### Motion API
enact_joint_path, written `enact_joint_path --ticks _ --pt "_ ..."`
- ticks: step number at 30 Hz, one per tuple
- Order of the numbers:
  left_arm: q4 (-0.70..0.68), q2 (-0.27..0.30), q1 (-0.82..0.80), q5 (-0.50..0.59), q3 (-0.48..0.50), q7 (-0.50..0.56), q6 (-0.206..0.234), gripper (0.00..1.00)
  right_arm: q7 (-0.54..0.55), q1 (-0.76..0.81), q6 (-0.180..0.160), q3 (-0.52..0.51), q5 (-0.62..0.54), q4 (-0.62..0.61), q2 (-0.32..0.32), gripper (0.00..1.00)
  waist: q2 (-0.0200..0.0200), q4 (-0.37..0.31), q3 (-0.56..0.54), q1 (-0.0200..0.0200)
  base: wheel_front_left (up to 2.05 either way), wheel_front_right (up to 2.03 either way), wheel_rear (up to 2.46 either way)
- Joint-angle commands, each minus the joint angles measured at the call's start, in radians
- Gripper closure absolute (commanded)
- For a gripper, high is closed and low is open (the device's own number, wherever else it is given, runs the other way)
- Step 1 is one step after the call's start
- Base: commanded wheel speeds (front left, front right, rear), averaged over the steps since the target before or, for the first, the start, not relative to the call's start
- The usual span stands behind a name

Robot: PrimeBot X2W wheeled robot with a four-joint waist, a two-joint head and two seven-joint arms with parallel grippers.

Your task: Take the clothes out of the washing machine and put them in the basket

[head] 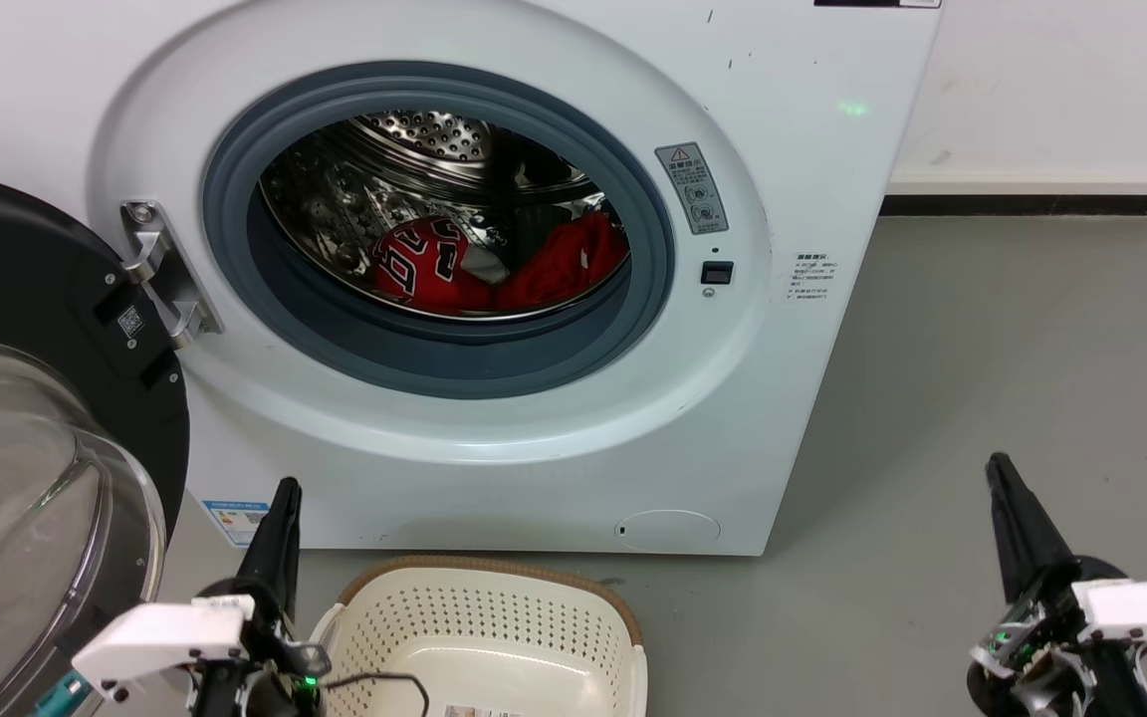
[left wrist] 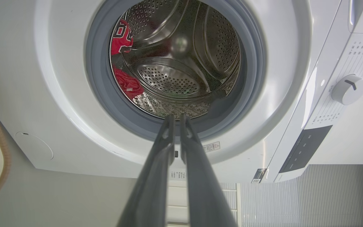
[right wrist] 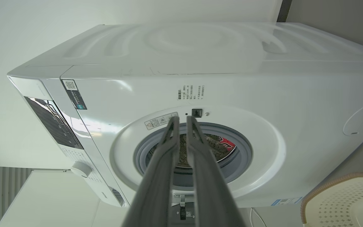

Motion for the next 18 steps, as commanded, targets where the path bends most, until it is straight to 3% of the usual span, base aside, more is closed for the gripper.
enact_joint_path --ticks 1,18 --pt "0.009 -0.001 0.006 0.0 -0.001 -0.002 0.0 0.0 0.0 0.006 0.0 0.001 0.0 0.01 0.0 0.0 0.0 0.0 0.0 0.0 0.0 0.0 0.0" --pt "0.004 -0.002 0.046 0.083 0.01 -0.071 0.0 0.0 -0.07 0.048 0.0 -0.004 -0.11 0.012 0.001 0.0 0.0 -0.002 0.002 0.0 0.0 0.0 0.0"
